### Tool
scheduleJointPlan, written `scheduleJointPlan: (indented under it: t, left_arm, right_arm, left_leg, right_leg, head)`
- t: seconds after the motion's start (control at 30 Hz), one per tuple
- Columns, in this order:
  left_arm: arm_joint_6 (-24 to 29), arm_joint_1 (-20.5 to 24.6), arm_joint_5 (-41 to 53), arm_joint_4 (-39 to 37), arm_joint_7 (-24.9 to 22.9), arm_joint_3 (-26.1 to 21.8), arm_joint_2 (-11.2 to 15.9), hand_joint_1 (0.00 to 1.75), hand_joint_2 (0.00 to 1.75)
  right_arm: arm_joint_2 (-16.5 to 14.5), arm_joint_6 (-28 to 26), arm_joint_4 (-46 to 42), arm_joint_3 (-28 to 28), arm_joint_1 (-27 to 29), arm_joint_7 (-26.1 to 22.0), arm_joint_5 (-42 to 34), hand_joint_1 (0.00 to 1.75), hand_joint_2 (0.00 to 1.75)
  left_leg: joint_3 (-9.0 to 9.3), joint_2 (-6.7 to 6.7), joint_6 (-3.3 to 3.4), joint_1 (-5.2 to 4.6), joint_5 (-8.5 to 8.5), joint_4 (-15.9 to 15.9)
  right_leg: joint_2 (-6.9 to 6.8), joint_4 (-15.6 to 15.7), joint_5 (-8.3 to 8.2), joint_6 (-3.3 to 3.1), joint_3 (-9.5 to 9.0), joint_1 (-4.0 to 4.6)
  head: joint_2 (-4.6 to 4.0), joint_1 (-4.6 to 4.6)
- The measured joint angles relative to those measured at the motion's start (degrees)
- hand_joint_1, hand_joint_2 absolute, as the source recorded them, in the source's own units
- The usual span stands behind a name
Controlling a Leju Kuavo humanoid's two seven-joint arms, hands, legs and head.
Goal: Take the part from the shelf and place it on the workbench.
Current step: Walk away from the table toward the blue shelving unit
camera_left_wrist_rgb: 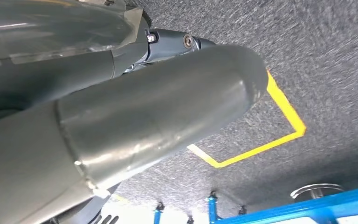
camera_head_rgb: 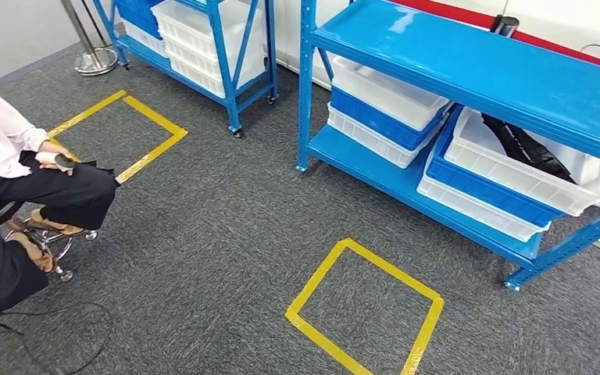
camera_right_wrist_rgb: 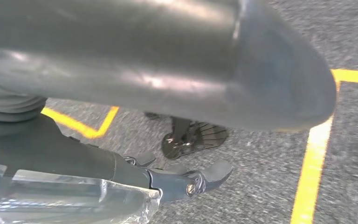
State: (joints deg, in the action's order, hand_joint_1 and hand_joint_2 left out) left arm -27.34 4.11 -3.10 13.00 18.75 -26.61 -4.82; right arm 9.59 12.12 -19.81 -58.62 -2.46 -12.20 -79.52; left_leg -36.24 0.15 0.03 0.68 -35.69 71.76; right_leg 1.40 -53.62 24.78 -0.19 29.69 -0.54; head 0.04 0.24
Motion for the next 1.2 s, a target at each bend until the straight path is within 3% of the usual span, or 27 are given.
scheduleJointPlan:
  t: [0.03,0.07,0.13,0.17,0.23,0.33,0.47,0.5,0.53,0.6,0.63,0.67,0.7,0.73,0.8,0.83,0.9,0.93,1.0,1.03,1.07,1.13,1.2]
  left_arm:
    - [-0.21,-0.05,-0.21,0.00,-0.08,0.00,0.03,0.00,0.00]
    - [-0.56,-0.04,-0.54,0.00,-0.21,-0.01,0.07,0.00,0.00]
    - [-1.16,0.05,-1.24,-0.01,-0.65,-0.02,0.11,0.00,0.00]
    - [-1.26,0.08,-1.49,-0.02,-0.85,-0.02,0.08,0.00,0.00]
    - [-0.96,0.11,-1.57,-0.03,-0.90,-0.01,-0.01,0.00,0.00]
    - [-0.92,0.05,-1.62,-0.02,-0.65,-0.01,-0.07,0.00,0.00]
    - [-0.97,0.05,-1.67,-0.02,-0.65,-0.01,-0.12,0.00,0.00]
    - [-0.84,0.09,-1.67,-0.01,-0.66,-0.01,-0.09,0.00,0.00]
    - [-0.72,0.08,-1.75,0.00,-0.66,0.00,-0.06,0.00,0.00]
    - [-0.70,0.06,-2.32,0.02,-0.70,0.12,-0.01,0.00,0.00]
    - [-0.82,0.02,-2.64,0.02,-0.70,0.20,-0.04,0.00,0.00]
    - [-0.90,0.01,-2.87,0.02,-0.70,0.34,-0.12,0.00,0.00]
    - [-0.94,0.00,-2.98,0.02,-0.69,0.43,-0.18,0.00,0.00]
    - [-1.00,-0.01,-3.07,0.02,-0.70,0.53,-0.24,0.00,0.00]
    - [-1.13,0.02,-3.28,0.04,-0.72,0.67,-0.35,0.00,0.00]
    - [-1.13,0.10,-3.35,0.07,-0.70,0.73,-0.37,0.00,0.00]
    - [-1.23,0.15,-3.48,0.10,-0.68,0.82,-0.34,0.00,0.00]
    - [-1.36,0.09,-3.55,0.10,-0.70,0.83,-0.28,0.00,0.00]
    - [-1.34,-0.20,-3.59,0.08,-0.73,0.84,-0.17,0.00,0.00]
    - [-1.21,-0.31,-3.60,0.08,-0.70,0.86,-0.11,0.00,0.00]
    - [-1.14,-0.35,-3.72,0.08,-0.68,0.88,-0.07,0.00,0.00]
    - [-1.30,-0.33,-4.07,0.08,-0.66,0.88,0.02,0.00,0.00]
    - [-1.39,-0.31,-4.20,0.09,-0.67,0.89,0.06,0.00,0.00]
  right_arm:
    - [-0.02,0.05,-0.02,-0.04,0.10,-0.19,-0.44,0.00,0.00]
    - [-0.04,0.06,-0.06,-0.09,0.24,-0.45,-0.84,0.00,0.00]
    - [-0.08,-0.43,-0.18,-0.25,0.48,-1.29,-1.02,0.00,0.00]
    - [-0.09,-0.95,-0.25,-0.39,0.55,-1.73,-0.84,0.00,0.00]
    - [-0.04,-1.60,-0.41,-0.67,0.81,-2.68,-1.01,0.00,0.00]
    - [0.05,-1.60,-0.57,-0.91,1.40,-3.73,-1.31,0.00,0.00]
    - [0.08,-1.69,-0.58,-0.99,1.49,-3.82,-1.26,0.00,0.00]
    - [0.08,-1.97,-0.65,-1.23,1.53,-3.86,-1.20,0.00,0.00]
    - [0.11,-2.22,-0.84,-1.59,1.55,-4.00,-1.27,0.00,0.00]
    - [0.43,-2.81,-1.50,-3.22,1.62,-4.14,-2.08,0.00,0.00]
    - [0.68,-2.83,-1.79,-3.87,1.56,-4.20,-2.57,0.00,0.00]
    - [1.00,-3.02,-1.97,-4.50,1.42,-4.11,-2.91,0.00,0.00]
    - [1.24,-3.18,-2.05,-4.80,1.17,-4.07,-3.04,0.00,0.00]
    - [1.44,-3.38,-2.10,-5.17,0.94,-3.97,-3.22,0.00,0.00]
    - [1.76,-3.48,-2.17,-5.81,0.75,-3.81,-3.81,0.00,0.00]
    - [1.84,-3.39,-2.19,-6.03,0.81,-3.77,-4.10,0.00,0.00]
    - [1.91,-3.32,-2.23,-6.46,0.78,-3.51,-4.57,0.00,0.00]
    - [1.90,-3.32,-2.25,-6.69,0.71,-3.34,-4.81,0.00,0.00]
    - [1.87,-3.32,-2.32,-7.10,0.58,-2.99,-5.37,0.00,0.00]
    - [1.86,-3.33,-2.35,-7.27,0.62,-2.91,-5.60,0.00,0.00]
    - [1.86,-3.35,-2.37,-7.42,0.67,-2.84,-5.76,0.00,0.00]
    - [1.85,-3.52,-2.38,-7.69,0.70,-2.82,-6.03,0.00,0.00]
    - [1.83,-3.76,-2.40,-7.91,0.53,-2.91,-6.24,0.00,0.00]
  left_leg:
    - [-0.11,-0.12,-0.13,0.10,1.12,-0.53]
    - [0.82,-0.34,-0.28,0.30,3.24,-3.24]
    - [4.09,-2.36,-0.67,0.82,7.04,-10.87]
    - [5.25,-3.38,-0.64,0.95,7.87,-13.45]
    - [5.82,-4.09,0.01,0.61,7.73,-14.68]
    - [5.83,-2.46,1.33,0.39,8.05,-14.94]
    - [5.81,-2.16,1.54,0.48,8.16,-15.04]
    - [5.80,-1.93,1.73,0.47,8.20,-15.08]
    - [5.74,-1.12,1.98,0.38,8.22,-15.13]
    - [5.80,2.05,2.43,0.09,8.13,-15.21]
    - [5.91,3.59,2.43,-0.04,8.02,-15.21]
    - [6.14,4.72,2.25,-0.15,7.85,-15.22]
    - [6.37,5.37,2.01,-0.16,7.70,-15.26]
    - [6.62,6.04,1.73,-0.14,7.57,-15.38]
    - [7.39,7.44,1.10,-0.05,7.36,-15.92]
    - [7.66,7.04,0.77,-0.02,7.02,-15.85]
    - [6.53,4.02,0.22,0.06,4.51,-12.35]
    - [4.99,2.10,0.06,0.12,2.63,-8.80]
    - [1.36,0.28,-0.15,0.14,-0.03,-1.66]
    - [0.31,0.00,-0.24,0.15,0.21,-0.24]
    - [0.19,-0.18,-0.30,0.19,1.62,-1.01]
    - [2.50,-1.47,-0.28,0.44,6.40,-7.94]
    - [5.05,-3.75,-0.04,0.73,9.10,-14.56]
  right_leg:
    - [0.82,-0.10,0.03,0.02,-0.05,-0.06]
    - [1.66,-0.27,0.11,0.11,-0.10,-0.17]
    - [3.26,-0.87,0.43,0.61,0.05,-0.36]
    - [3.88,-1.22,0.61,0.94,0.34,-0.28]
    - [4.85,-1.41,0.63,1.55,1.21,0.00]
    - [6.04,-1.25,0.39,2.23,1.80,0.06]
    - [6.24,-1.32,0.39,2.31,1.84,0.06]
    - [5.16,-2.02,0.80,2.29,2.10,0.05]
    - [3.42,-6.18,2.70,2.22,4.10,0.03]
    - [-1.10,-9.52,4.34,2.57,5.18,0.15]
    - [-3.55,-8.84,4.33,2.49,4.63,0.44]
    - [-5.45,-4.67,2.70,2.40,2.40,0.85]
    - [-6.83,-2.22,1.87,1.91,1.26,1.26]
    - [-7.55,-1.31,1.52,1.38,0.98,1.58]
    - [-6.12,-0.75,0.99,0.53,0.70,1.45]
    - [-5.31,-0.27,0.68,0.20,0.24,1.10]
    - [-3.58,0.57,-0.03,-0.39,-0.65,0.22]
    - [-2.74,0.64,-0.17,-0.53,-0.63,0.12]
    - [-0.95,0.61,-0.29,-0.74,-0.65,0.15]
    - [-0.02,0.57,-0.27,-0.75,-0.72,0.19]
    - [0.89,0.52,-0.25,-0.75,-0.82,0.20]
    - [2.60,0.37,-0.14,-0.64,-0.94,0.18]
    - [3.97,-0.07,0.15,-0.17,-0.63,0.44]
  head:
    - [0.00,-0.01]
    - [0.00,-0.01]
    - [0.00,-0.04]
    - [0.00,-0.11]
    - [0.00,-0.23]
    - [0.00,-0.30]
    - [0.00,-0.32]
    - [0.00,-0.24]
    - [0.00,-0.07]
    - [0.00,0.29]
    - [0.00,0.39]
    - [0.00,0.38]
    - [0.00,0.40]
    - [0.00,0.44]
    - [0.00,0.58]
    - [0.00,0.52]
    - [0.00,0.23]
    - [0.00,0.07]
    - [0.00,-0.02]
    - [0.00,-0.03]
    - [0.00,-0.04]
    - [0.00,-0.05]
    - [0.00,0.00]
